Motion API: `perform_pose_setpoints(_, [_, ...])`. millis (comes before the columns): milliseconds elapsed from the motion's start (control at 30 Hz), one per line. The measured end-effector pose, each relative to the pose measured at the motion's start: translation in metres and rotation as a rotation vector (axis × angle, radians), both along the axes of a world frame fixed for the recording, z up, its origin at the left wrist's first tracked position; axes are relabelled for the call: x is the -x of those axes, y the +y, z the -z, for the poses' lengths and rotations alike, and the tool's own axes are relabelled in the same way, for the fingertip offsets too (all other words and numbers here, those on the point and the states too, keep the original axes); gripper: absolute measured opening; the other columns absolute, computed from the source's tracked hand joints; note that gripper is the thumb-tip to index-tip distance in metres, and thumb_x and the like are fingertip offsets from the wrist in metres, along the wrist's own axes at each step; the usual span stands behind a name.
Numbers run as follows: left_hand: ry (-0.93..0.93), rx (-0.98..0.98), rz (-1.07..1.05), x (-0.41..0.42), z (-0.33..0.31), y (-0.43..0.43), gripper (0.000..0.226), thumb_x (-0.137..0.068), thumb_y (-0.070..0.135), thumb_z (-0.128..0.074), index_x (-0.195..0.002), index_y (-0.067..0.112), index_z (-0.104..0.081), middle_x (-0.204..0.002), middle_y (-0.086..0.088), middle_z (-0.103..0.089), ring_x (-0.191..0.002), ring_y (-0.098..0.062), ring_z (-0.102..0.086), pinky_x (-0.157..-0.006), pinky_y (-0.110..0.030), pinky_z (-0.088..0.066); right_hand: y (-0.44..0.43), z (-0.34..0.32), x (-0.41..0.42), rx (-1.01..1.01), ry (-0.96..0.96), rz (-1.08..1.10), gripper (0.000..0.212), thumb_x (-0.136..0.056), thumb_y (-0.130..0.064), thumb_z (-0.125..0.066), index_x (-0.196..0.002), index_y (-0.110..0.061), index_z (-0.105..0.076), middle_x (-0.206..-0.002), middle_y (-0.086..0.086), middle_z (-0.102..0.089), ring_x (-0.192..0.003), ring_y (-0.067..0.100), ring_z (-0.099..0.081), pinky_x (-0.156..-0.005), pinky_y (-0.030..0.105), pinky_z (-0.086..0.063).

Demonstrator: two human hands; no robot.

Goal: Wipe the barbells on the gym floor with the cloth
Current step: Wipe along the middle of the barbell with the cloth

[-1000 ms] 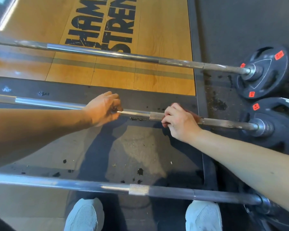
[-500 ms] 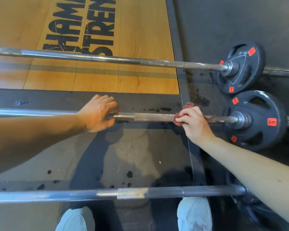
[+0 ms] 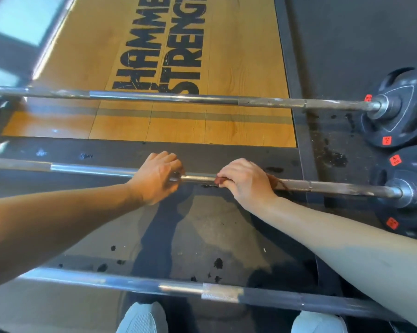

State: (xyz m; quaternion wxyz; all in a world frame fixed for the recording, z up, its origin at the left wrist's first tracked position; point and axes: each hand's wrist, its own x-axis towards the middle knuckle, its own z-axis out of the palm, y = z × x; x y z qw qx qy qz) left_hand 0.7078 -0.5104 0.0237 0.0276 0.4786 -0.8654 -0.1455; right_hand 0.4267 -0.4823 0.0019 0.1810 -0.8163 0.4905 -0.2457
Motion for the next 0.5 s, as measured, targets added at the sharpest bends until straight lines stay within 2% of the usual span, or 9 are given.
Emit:
perform_pose_setpoints(167, [-0.032,-0.020,-0.029,-0.016,-0.005,0.007,0.024,-0.087,0.026,-0.073,-0.110,0.024,-0.067,-0.108,0.002,-0.059,-0.101,-0.021,-0.051,-0.090,-0.038,-0.041,-0.006,0.003,-0.007,0.012,0.020,-0.071,0.009,-0.089,-0.007,-0.075,-0.092,-0.016,-0.076,-0.100,-0.003,-0.071,-0.095,0.022,-0.059,-0.077,0.044,-0.051])
perform_pose_setpoints(267, [-0.029,0.011,0.009,-0.004,-0.006,0.009,0.026,-0.087,0.028,-0.069,-0.112,0.024,-0.066,-0.110,0.002,-0.059,-0.101,-0.021,-0.050,-0.091,-0.039,-0.040,0.002,0.007,0.020,0.038,0.036,-0.129,0.014,-0.086,0.000,-0.076,-0.096,-0.009,-0.078,-0.110,0.004,-0.071,-0.100,0.026,-0.059,-0.083,0.044,-0.054])
perform_pose_setpoints(400, [-0.016,-0.008,0.098,0.033,-0.009,0.007,0.036,-0.085,0.040,-0.050,-0.115,0.025,-0.065,-0.111,0.003,-0.058,-0.102,-0.021,-0.051,-0.093,-0.040,-0.042,0.014,0.008,0.073,0.045,0.101,-0.054,0.021,-0.082,0.005,-0.078,-0.099,-0.006,-0.079,-0.117,0.007,-0.071,-0.106,0.030,-0.059,-0.094,0.043,-0.054])
perform_pose_setpoints(467, [-0.020,-0.021,0.131,0.058,-0.010,0.003,0.037,-0.086,0.040,-0.052,-0.118,0.025,-0.063,-0.114,0.003,-0.057,-0.104,-0.021,-0.050,-0.093,-0.040,-0.041,0.022,0.008,0.099,0.043,0.104,-0.007,0.020,-0.082,0.006,-0.077,-0.100,-0.003,-0.079,-0.117,0.011,-0.071,-0.113,0.022,-0.059,-0.100,0.039,-0.052])
perform_pose_setpoints(500, [-0.023,-0.024,0.144,0.071,-0.010,0.001,0.037,-0.086,0.039,-0.055,-0.120,0.024,-0.063,-0.115,0.002,-0.057,-0.105,-0.021,-0.049,-0.094,-0.040,-0.041,0.025,0.008,0.114,0.036,0.075,0.029,0.019,-0.082,0.009,-0.076,-0.100,0.001,-0.077,-0.114,0.016,-0.070,-0.117,0.010,-0.057,-0.102,0.034,-0.051])
